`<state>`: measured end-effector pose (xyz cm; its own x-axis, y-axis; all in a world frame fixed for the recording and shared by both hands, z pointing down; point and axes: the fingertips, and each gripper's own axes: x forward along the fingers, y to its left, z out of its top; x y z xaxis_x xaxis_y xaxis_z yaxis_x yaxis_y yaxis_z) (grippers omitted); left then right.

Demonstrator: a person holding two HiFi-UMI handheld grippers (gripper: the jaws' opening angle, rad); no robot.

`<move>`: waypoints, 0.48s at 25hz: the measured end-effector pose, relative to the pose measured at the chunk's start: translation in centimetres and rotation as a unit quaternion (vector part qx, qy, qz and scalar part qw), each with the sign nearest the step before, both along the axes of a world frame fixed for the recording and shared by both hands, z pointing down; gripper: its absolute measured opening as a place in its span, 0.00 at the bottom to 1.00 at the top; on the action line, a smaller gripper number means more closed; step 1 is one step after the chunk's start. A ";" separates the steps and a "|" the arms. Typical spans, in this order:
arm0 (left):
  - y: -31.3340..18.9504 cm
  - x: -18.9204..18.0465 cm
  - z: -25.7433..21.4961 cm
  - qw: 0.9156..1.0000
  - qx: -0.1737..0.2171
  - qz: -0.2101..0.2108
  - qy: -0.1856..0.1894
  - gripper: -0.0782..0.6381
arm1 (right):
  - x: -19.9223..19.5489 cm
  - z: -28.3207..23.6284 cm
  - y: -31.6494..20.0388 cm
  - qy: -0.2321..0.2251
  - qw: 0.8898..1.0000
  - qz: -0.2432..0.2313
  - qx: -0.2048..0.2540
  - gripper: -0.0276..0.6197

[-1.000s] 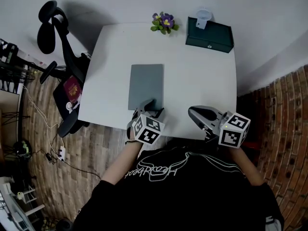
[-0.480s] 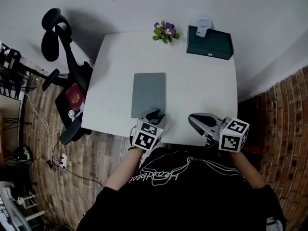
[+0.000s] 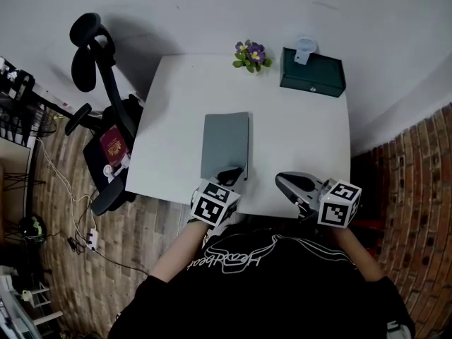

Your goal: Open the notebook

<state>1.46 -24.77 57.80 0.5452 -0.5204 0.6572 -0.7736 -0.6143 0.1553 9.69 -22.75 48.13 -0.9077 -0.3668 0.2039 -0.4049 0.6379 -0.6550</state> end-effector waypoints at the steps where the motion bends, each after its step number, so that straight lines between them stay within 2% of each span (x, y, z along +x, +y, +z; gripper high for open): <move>1: 0.1 -0.3 -0.3 1.000 -0.001 0.002 0.002 0.17 | -0.3 -0.2 0.1 -0.004 1.000 0.002 -0.002 0.05; 7: -0.1 -2.0 -2.6 1.000 -0.004 0.010 0.020 0.16 | -2.2 -1.9 0.0 -0.016 1.000 0.013 0.003 0.05; 12: 0.2 -3.8 -4.7 1.000 0.011 0.016 0.009 0.16 | -3.9 -3.0 -0.1 -0.020 1.000 0.017 0.010 0.05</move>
<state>-2.34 -24.53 53.12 0.5731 -0.5169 0.6359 -0.7508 -0.6421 0.1548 5.84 -22.90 45.12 -0.9021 -0.4011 0.1595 -0.3999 0.6376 -0.6584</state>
